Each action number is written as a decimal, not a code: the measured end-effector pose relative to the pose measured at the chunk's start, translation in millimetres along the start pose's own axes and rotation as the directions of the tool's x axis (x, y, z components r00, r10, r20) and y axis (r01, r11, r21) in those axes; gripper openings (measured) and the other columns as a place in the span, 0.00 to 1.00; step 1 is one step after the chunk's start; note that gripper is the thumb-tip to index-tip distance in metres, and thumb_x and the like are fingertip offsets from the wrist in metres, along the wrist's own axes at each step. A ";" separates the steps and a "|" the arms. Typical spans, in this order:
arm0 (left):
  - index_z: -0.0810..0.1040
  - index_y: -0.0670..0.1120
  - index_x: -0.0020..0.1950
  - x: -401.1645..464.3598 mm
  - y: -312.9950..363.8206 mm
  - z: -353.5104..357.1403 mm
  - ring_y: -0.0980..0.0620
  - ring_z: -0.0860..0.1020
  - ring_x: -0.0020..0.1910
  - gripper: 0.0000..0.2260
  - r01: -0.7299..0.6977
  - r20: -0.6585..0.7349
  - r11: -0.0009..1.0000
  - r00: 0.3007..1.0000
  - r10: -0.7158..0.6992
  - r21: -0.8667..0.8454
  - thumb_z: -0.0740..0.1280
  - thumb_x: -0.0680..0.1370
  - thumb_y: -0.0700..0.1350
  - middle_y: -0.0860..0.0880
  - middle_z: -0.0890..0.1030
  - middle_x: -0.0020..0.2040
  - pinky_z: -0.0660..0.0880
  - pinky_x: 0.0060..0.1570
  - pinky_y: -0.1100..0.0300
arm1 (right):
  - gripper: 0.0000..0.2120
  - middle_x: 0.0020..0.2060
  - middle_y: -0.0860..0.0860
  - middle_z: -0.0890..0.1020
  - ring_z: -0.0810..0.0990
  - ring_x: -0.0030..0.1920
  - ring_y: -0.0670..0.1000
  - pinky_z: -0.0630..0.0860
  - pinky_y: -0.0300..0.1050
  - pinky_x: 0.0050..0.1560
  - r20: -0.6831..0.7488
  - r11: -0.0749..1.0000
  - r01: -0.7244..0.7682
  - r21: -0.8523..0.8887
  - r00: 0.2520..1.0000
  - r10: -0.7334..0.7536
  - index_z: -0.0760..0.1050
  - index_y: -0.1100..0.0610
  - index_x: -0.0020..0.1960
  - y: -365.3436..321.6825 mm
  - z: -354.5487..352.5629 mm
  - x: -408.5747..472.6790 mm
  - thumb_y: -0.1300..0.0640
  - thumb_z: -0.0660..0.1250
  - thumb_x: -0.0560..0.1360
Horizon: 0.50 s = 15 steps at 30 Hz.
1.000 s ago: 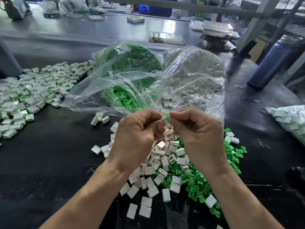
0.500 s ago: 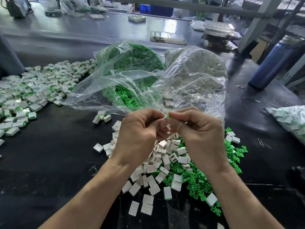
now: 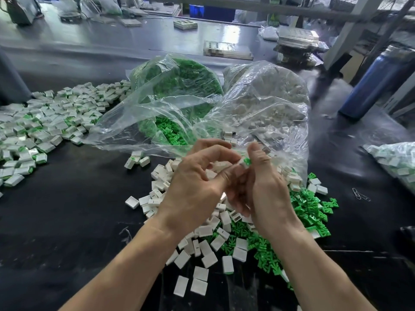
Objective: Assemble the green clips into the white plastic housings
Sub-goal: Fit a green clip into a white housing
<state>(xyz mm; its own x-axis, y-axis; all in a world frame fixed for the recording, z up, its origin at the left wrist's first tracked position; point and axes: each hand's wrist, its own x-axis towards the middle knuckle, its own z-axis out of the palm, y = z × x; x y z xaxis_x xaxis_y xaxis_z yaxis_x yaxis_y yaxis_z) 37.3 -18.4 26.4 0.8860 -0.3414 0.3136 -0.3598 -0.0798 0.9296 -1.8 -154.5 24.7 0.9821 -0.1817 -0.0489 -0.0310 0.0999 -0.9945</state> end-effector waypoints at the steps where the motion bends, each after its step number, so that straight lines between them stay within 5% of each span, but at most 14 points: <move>1: 0.85 0.54 0.49 -0.2 0.2 1.9 0.59 0.79 0.62 0.04 -0.011 0.010 1.000 1.000 0.011 0.019 0.76 0.77 0.44 0.56 0.79 0.60 0.72 0.56 0.72 | 0.34 0.26 0.55 0.76 0.71 0.23 0.51 0.66 0.39 0.22 -0.023 0.999 -0.029 0.017 0.999 0.029 0.79 0.53 0.32 -0.9 0.7 0.1 0.34 0.53 0.85; 6: 0.85 0.52 0.50 -1.9 1.8 11.0 0.57 0.80 0.60 0.02 -0.026 0.005 0.998 1.000 0.026 0.059 0.75 0.78 0.46 0.57 0.79 0.59 0.74 0.56 0.68 | 0.33 0.21 0.47 0.66 0.64 0.20 0.46 0.63 0.36 0.20 -0.116 0.994 -0.023 0.109 0.993 0.036 0.79 0.48 0.26 -4.5 6.6 0.2 0.44 0.53 0.87; 9: 0.84 0.52 0.51 -3.5 3.5 16.1 0.55 0.81 0.55 0.02 0.000 -0.003 0.999 1.000 0.000 0.051 0.74 0.79 0.47 0.59 0.79 0.58 0.79 0.54 0.60 | 0.32 0.23 0.48 0.68 0.66 0.22 0.47 0.65 0.39 0.20 -0.154 0.994 0.044 0.097 0.988 -0.029 0.79 0.47 0.28 -1.7 7.9 0.8 0.45 0.53 0.87; 15: 0.83 0.50 0.51 -4.9 6.4 22.2 0.55 0.81 0.52 0.03 -0.003 -0.016 1.000 1.000 0.003 0.026 0.74 0.79 0.44 0.58 0.81 0.56 0.78 0.49 0.61 | 0.27 0.25 0.46 0.77 0.77 0.28 0.46 0.74 0.46 0.29 -0.185 0.992 0.122 -0.027 0.975 -0.125 0.84 0.44 0.35 3.4 8.4 1.2 0.42 0.52 0.82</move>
<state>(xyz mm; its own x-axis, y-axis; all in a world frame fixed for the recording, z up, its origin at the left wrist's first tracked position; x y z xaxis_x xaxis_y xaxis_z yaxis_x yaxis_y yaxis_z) 24.2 -38.0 26.5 0.8895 -0.3269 0.3194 -0.3696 -0.1034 0.9234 0.9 -146.2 22.0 0.9270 -0.3701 0.0598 0.0843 0.0504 -0.9952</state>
